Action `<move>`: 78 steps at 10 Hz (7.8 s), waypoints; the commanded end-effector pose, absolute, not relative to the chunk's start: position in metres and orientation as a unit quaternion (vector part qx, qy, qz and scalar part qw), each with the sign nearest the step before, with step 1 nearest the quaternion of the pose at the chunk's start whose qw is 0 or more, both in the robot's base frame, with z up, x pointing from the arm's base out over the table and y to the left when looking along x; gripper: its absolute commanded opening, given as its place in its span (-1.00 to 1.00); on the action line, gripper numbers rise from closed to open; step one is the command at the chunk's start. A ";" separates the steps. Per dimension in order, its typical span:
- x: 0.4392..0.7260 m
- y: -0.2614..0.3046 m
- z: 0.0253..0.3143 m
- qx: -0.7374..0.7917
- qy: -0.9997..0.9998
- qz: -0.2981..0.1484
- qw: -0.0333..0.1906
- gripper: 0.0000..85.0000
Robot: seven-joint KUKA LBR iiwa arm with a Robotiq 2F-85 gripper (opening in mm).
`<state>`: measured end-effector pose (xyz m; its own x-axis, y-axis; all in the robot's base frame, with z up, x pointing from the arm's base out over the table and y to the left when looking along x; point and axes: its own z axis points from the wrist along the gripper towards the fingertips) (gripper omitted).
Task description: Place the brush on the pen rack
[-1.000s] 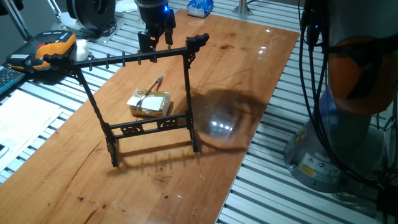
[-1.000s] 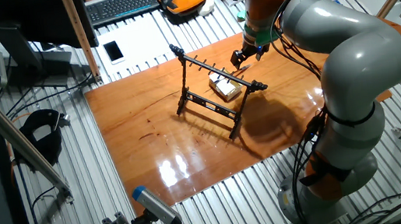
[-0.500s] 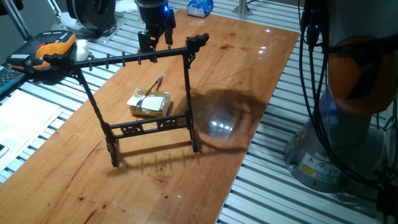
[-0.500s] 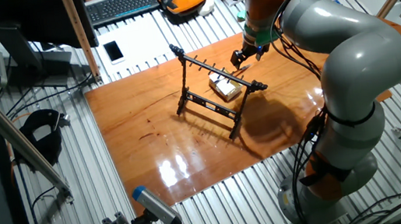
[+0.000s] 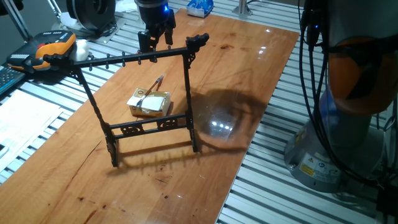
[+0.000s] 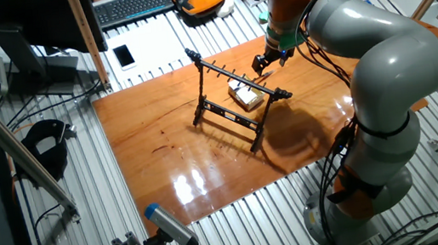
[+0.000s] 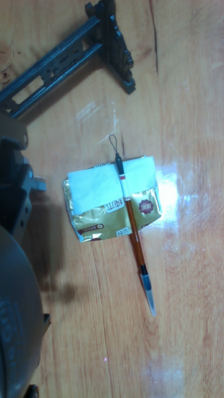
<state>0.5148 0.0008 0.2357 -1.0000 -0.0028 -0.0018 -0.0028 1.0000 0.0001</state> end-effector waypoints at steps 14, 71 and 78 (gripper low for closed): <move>0.518 0.002 0.234 0.012 1.000 -0.009 -0.010 -1.00; 0.572 0.015 0.134 0.411 0.906 0.091 -0.052 -1.00; 0.575 0.020 0.133 0.411 0.904 0.097 -0.057 -1.00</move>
<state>0.5749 0.0205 0.1326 -0.6550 0.7320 0.1873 0.7552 0.6427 0.1288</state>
